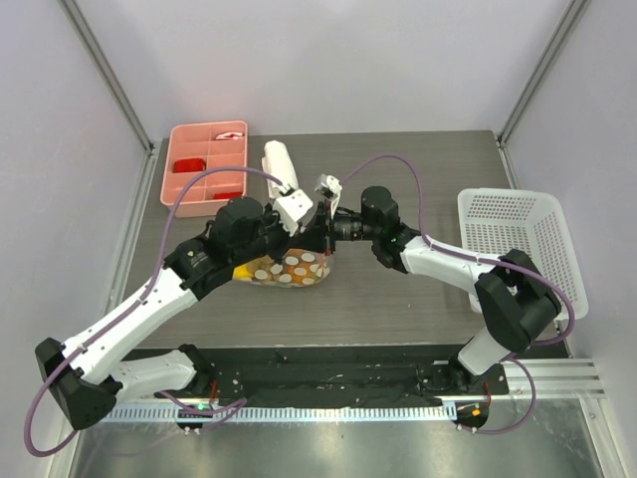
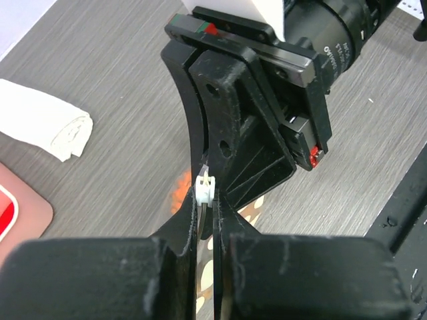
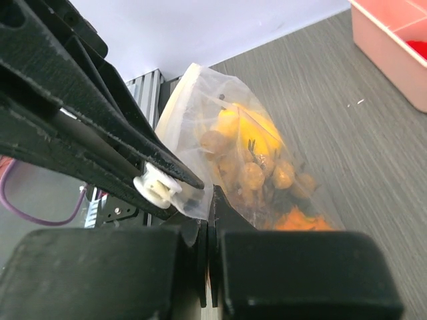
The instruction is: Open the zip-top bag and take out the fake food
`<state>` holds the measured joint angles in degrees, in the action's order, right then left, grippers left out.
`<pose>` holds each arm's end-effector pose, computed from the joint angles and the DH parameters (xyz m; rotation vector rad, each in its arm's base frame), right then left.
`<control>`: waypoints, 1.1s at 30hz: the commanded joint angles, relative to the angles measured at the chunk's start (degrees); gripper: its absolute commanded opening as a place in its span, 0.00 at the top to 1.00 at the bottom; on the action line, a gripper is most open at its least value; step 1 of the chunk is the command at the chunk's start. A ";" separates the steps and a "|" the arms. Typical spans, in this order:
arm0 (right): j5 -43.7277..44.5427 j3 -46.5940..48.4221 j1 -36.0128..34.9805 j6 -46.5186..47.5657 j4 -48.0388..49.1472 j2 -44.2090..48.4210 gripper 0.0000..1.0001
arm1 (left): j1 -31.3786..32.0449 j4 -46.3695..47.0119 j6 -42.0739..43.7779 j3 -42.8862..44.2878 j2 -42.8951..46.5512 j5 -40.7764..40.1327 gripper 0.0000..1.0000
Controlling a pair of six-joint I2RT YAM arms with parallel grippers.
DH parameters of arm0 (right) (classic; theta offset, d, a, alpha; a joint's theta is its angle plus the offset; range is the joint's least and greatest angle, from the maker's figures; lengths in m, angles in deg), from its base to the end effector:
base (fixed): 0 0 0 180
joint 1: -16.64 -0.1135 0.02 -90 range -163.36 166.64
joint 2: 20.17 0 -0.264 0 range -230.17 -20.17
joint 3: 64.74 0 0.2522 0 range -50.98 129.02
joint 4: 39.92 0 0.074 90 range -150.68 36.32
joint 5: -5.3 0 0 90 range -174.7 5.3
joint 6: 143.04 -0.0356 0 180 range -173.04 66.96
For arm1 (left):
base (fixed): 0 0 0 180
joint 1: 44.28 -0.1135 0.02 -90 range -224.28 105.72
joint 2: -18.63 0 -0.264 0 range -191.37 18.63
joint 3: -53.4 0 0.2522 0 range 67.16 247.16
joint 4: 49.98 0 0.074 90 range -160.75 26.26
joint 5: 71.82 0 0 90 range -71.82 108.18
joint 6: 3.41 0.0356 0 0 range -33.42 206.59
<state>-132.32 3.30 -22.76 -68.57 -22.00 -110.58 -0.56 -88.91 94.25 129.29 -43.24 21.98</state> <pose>0.2559 0.2443 0.2739 -1.0230 1.5085 1.3807 0.1715 -0.1673 0.3613 0.9211 1.8153 -0.4662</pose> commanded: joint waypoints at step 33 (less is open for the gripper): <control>5.95 -6.11 2.48 -13.63 22.79 2.52 0.99 | -5.58 -14.02 -5.63 4.67 2.98 0.96 1.00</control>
<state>-131.77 -1.53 -21.60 -76.97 -8.03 -109.88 -5.10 -99.45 89.81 134.62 -42.65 25.69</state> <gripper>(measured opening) 0.017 0.034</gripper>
